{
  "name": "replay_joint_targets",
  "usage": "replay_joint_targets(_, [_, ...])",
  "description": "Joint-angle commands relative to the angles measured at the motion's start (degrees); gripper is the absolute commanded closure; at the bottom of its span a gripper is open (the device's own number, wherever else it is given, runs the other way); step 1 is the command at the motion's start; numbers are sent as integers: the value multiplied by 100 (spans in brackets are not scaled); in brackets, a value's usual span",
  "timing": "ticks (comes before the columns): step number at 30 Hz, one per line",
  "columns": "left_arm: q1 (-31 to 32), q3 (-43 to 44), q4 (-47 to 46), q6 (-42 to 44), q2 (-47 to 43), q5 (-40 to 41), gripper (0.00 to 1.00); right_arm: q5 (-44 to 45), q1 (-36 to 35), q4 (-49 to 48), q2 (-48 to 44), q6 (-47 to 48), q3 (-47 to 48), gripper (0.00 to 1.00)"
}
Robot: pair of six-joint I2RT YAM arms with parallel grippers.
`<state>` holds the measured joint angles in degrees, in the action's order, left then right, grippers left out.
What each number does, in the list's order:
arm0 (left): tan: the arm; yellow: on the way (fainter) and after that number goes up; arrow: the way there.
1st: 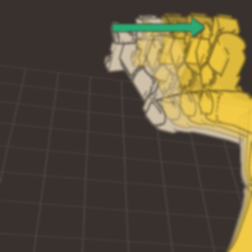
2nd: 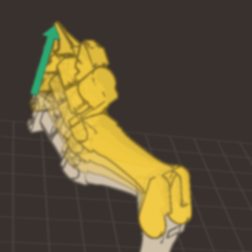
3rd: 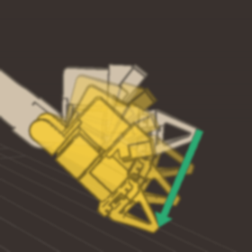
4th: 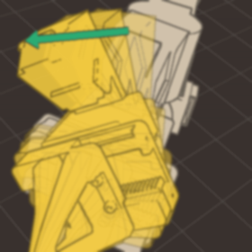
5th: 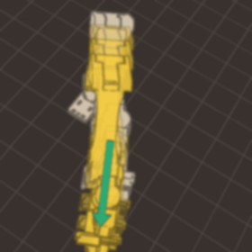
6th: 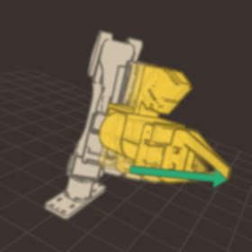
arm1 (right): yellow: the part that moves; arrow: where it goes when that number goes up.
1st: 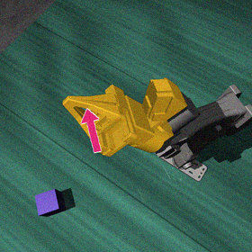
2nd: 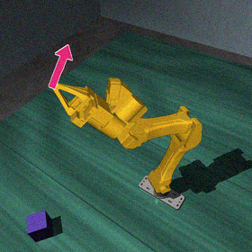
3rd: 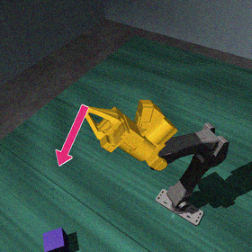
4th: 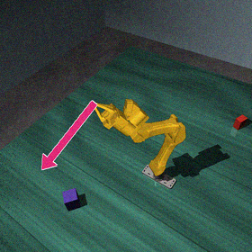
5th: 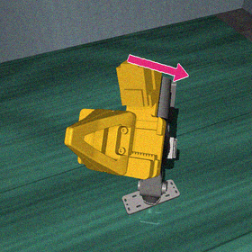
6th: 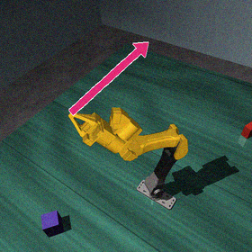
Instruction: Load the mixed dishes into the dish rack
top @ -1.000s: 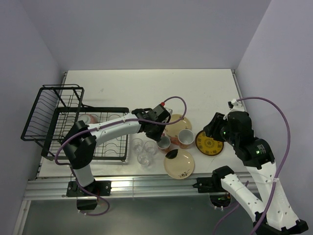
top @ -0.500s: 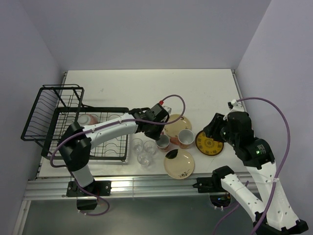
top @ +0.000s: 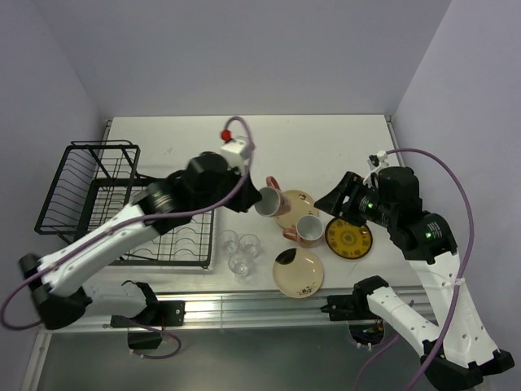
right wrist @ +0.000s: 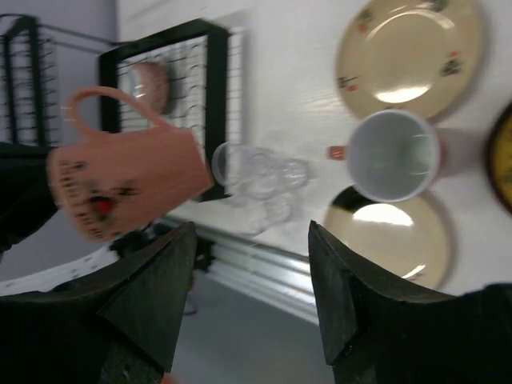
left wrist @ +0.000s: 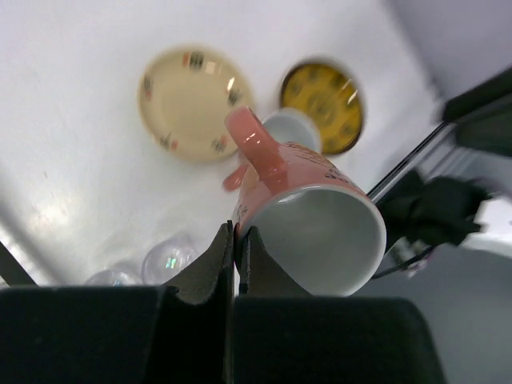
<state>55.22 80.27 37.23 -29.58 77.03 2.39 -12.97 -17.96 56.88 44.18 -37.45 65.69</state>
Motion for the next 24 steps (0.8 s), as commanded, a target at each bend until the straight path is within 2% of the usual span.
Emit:
replay_joint_targets(1, [15, -397, -1322, 5, -1292, 393, 100, -1224, 29, -782, 46, -1078, 173, 34])
replay_joint_targets(4, [15, -687, -1797, 119, -1830, 736, 100, -1778, 29, -1687, 29, -1974, -100, 26])
replay_joint_targets(5, [15, -758, -2086, 154, -1954, 797, 100, -2066, 20, -2420, 20, -2507, -361, 26])
replay_joint_targets(8, [15, -1092, -2518, 190, -2350, 1061, 100, -2385, 12, -3767, -24, -3520, -846, 24])
replay_joint_targets(9, [15, -1266, -2850, 207, -2447, 1114, 100, -2455, -6, -4651, 2, -4141, -1091, 23])
replay_joint_targets(10, [15, -1346, -3019, 216, -2526, 1245, 100, -2430, -41, -4956, 55, -4391, -1137, 21])
replay_joint_targets(15, [15, -1681, -3871, 365, -2790, 1579, 100, -1991, -559, -6238, 634, -5236, -813, 18])
replay_joint_targets(20, [15, -1611, -4364, 498, -2676, 1667, 100, -1745, -1043, -6645, 1364, -5351, -373, 13])
replay_joint_targets(24, [15, -1742, -4724, 217, -2772, 1940, 100, -1603, -1131, -7066, 1453, -5439, -522, 12])
